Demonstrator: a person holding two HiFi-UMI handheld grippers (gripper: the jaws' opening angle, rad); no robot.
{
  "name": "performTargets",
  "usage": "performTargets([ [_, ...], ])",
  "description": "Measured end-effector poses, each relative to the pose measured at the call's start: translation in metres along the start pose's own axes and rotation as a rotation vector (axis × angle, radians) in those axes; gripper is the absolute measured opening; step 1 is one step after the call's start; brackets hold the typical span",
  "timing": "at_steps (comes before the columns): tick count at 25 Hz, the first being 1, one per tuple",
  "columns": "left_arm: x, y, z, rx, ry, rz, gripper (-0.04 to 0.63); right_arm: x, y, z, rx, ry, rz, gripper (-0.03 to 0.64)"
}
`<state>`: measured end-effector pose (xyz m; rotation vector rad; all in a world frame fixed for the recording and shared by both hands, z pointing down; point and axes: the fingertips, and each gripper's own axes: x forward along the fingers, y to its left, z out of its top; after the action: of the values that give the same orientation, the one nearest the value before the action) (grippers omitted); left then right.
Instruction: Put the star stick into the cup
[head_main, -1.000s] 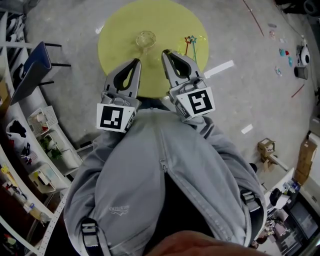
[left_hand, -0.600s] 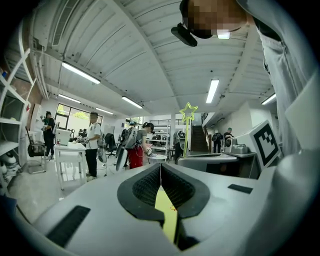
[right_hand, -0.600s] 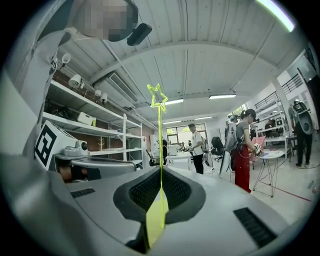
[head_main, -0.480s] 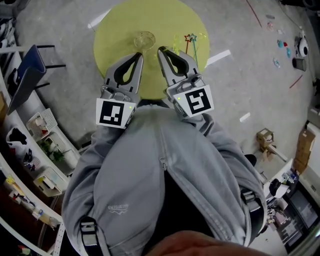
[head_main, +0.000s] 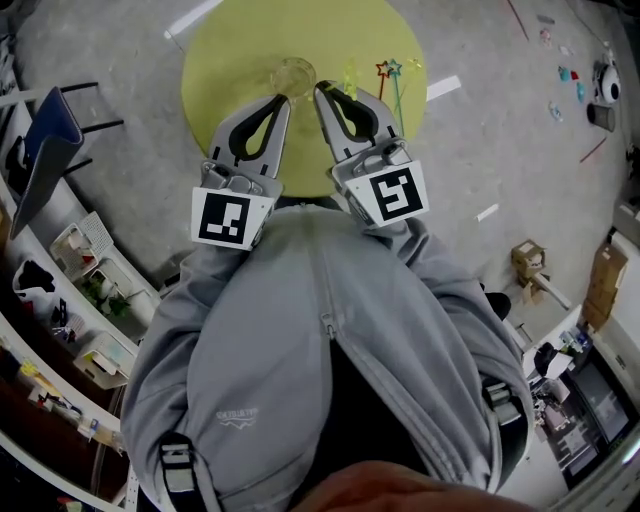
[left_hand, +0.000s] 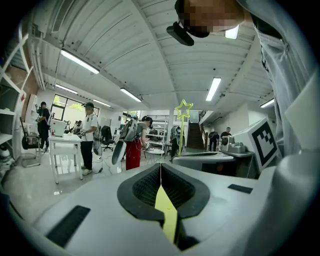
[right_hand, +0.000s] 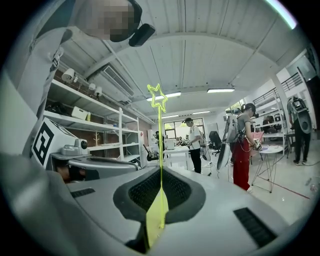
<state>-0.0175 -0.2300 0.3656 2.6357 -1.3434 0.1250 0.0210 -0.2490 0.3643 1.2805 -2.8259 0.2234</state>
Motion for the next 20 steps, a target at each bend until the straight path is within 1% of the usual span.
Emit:
performTargets([
  [7, 0.021, 0.016, -0.011, -0.007, 0.022, -0.017, 0.018, 0.026, -0.013, -0.008, -0.004, 0.010, 0.002, 0.034],
  [12, 0.028, 0.031, -0.025, -0.013, 0.046, -0.024, 0.018, 0.045, -0.014, -0.024, 0.002, 0.032, 0.007, 0.034],
  [15, 0.039, 0.034, -0.041, -0.007, 0.072, -0.037, 0.018, 0.052, -0.023, -0.043, 0.021, 0.056, 0.006, 0.034],
  [20, 0.062, 0.045, -0.075, -0.025, 0.113, -0.046, 0.018, 0.065, -0.041, -0.078, 0.039, 0.084, 0.008, 0.034],
])
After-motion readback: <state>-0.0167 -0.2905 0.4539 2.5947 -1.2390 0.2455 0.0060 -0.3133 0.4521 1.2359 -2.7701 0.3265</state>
